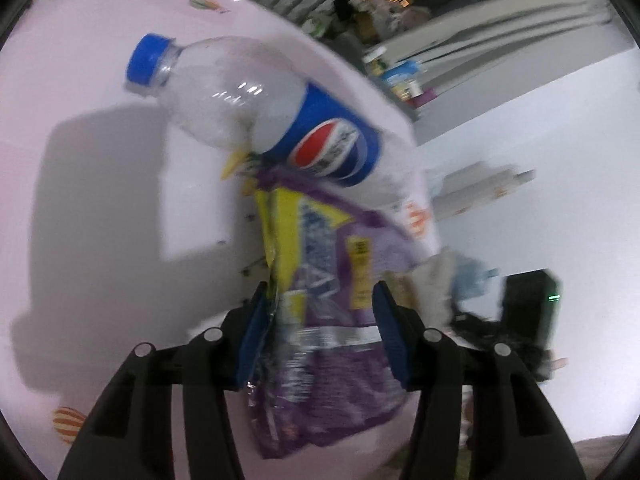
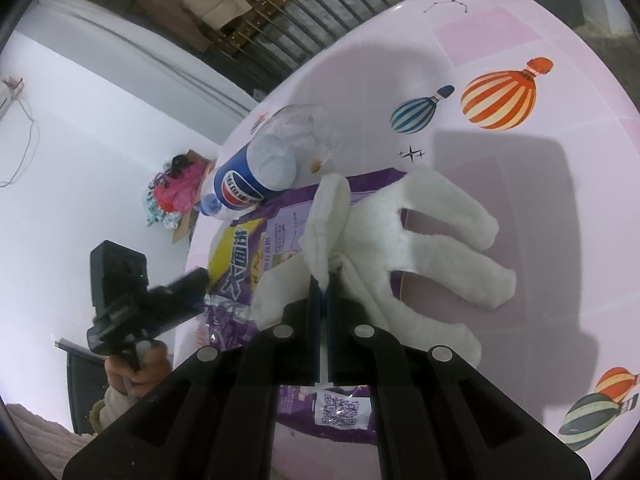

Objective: Collect trash
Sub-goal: 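Grasp the purple snack bag with the left gripper while the right grasps the white glove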

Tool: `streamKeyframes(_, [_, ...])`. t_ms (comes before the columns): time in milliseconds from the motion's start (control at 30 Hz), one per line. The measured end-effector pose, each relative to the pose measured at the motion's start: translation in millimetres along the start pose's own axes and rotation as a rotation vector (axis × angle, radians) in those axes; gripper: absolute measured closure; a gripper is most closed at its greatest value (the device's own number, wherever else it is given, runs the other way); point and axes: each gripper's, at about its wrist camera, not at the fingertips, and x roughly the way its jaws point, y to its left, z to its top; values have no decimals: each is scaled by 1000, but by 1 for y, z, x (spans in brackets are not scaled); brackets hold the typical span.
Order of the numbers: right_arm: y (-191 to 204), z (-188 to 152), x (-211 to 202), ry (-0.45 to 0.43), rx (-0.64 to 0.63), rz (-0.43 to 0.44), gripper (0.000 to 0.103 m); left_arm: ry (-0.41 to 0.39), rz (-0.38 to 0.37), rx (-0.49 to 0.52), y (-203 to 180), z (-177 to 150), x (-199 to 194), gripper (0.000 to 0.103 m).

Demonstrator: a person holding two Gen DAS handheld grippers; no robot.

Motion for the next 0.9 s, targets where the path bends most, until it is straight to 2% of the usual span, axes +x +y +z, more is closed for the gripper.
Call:
streamKeyframes(100, [0, 0, 1, -1, 3, 0, 102, -32, -110, 17, -4, 0, -12, 54])
streamKeyframes(167, [0, 1, 1, -2, 4, 1, 102, -11, -179, 38, -7, 0, -13, 54])
streamKeyframes(200, [0, 1, 1, -2, 3, 1, 102, 21, -181, 44, -6, -1, -9, 54])
streamKeyframes(367, [0, 1, 1, -2, 2, -3, 102, 80, -46, 64, -5, -4, 10, 56])
streamKeyframes(467, [0, 1, 1, -2, 4, -3, 102, 80, -33, 72, -6, -5, 14, 61])
streamKeyframes(667, [2, 0, 2, -8, 5, -9, 102, 60, -81, 28, -1, -5, 19, 84])
streamKeyframes(700, [2, 0, 2, -9, 4, -11, 102, 52, -82, 29, -2, -6, 18, 86])
streamKeyframes(767, [4, -1, 2, -11, 6, -14, 102, 40, -63, 48, -9, -5, 18, 88])
streamKeyframes(900, [7, -2, 1, -17, 11, -17, 102, 11, 36, 156, -32, -7, 15, 90])
